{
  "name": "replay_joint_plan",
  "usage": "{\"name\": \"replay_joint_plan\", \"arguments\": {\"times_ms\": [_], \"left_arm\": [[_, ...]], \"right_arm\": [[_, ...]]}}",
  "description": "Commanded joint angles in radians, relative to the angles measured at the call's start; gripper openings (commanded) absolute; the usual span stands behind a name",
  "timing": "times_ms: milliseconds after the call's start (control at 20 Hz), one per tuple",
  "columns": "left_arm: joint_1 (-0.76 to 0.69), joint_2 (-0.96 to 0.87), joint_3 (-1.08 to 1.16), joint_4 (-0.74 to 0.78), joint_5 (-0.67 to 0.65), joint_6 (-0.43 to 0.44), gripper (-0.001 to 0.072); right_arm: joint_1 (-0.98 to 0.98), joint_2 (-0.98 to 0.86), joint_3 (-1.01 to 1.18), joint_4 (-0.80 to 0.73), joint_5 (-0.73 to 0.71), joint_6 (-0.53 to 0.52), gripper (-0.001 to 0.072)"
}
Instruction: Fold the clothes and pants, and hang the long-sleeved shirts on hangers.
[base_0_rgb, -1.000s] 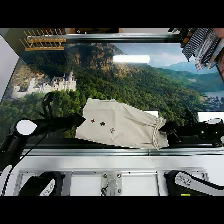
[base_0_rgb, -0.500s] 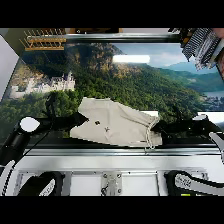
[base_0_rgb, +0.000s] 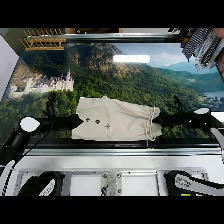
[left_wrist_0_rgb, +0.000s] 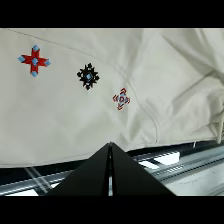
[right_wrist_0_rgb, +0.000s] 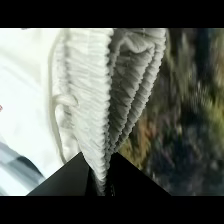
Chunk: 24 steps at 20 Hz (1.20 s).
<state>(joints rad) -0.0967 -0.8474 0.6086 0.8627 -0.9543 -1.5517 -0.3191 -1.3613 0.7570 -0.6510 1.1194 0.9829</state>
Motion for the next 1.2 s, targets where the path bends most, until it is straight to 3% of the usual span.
{"name": "replay_joint_plan", "arguments": {"times_ms": [0,250,500,650,900,1150], "left_arm": [[0.001,0.0,0.0,0.001,-0.006,0.002,0.0009],[0.001,-0.001,0.0,0.001,-0.006,0.002,0.0009],[0.001,-0.001,0.0,0.0,-0.002,0.002,0.0009],[0.001,-0.001,0.0,-0.001,0.014,-0.002,0.0009],[0.001,-0.001,0.0,-0.002,0.016,-0.002,0.0009],[0.001,-0.001,0.0,-0.002,-0.029,-0.002,0.001]], "right_arm": [[-0.011,0.0,0.208,-0.08,-0.09,0.089,0.0013],[-0.125,-0.089,0.547,-0.247,-0.319,0.292,0.0014],[-0.361,-0.132,0.624,-0.282,-0.421,0.487,0.0013],[-0.48,-0.132,0.624,-0.452,-0.306,0.667,0.0013],[-0.513,-0.124,0.616,-0.641,0.007,0.694,0.0013],[-0.512,0.011,0.462,-0.716,0.101,0.767,0.0014]]}}
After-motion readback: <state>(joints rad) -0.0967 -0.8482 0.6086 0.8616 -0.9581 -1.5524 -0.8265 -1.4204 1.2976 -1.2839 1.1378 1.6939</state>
